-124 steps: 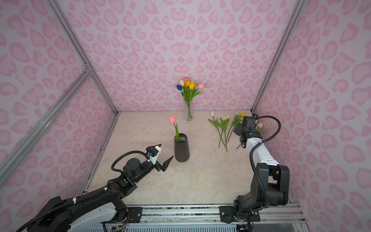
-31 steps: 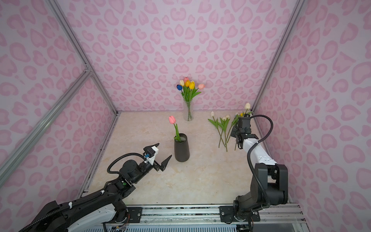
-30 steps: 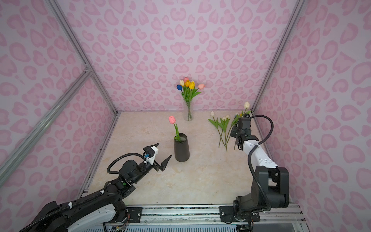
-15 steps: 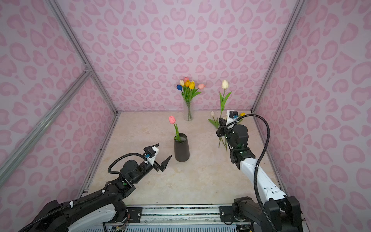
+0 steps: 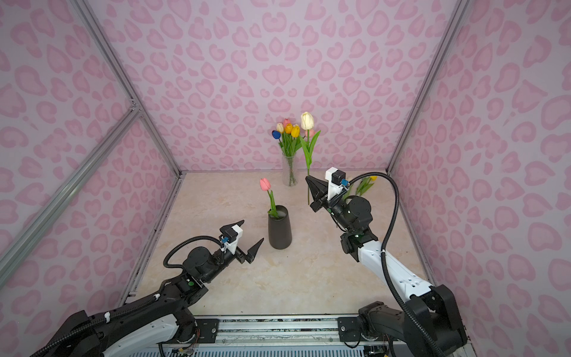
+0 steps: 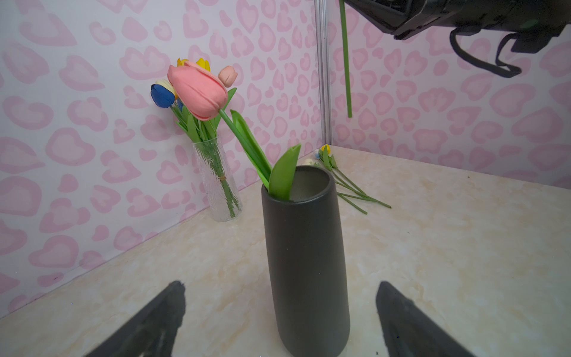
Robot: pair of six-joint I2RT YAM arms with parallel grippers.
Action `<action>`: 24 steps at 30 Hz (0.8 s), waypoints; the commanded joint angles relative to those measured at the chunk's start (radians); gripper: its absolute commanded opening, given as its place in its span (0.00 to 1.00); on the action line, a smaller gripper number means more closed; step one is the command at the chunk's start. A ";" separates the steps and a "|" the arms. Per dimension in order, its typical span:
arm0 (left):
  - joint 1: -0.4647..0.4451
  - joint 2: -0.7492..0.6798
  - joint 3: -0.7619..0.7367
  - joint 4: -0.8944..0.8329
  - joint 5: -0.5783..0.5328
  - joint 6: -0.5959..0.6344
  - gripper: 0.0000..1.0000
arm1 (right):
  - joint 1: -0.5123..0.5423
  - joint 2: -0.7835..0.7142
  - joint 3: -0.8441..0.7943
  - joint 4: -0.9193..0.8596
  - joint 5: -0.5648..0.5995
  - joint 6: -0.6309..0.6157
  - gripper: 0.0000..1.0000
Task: Arrange the flowers into the vase
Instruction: 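Lift the white tulip upright with the right gripper, then carry the white tulip to the dark grey vase and lower its stem in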
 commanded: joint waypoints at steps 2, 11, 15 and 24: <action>0.000 -0.002 0.000 0.020 -0.014 0.003 0.97 | 0.055 0.086 0.046 0.193 -0.046 0.080 0.00; 0.000 0.010 0.003 0.021 0.002 -0.004 0.97 | 0.154 0.233 0.103 0.285 -0.059 0.129 0.00; 0.000 0.011 0.005 0.019 0.005 -0.003 0.97 | 0.162 0.288 0.069 0.332 -0.063 0.145 0.00; 0.001 0.019 0.006 0.021 0.003 -0.003 0.97 | 0.167 0.281 0.005 0.247 -0.039 0.044 0.00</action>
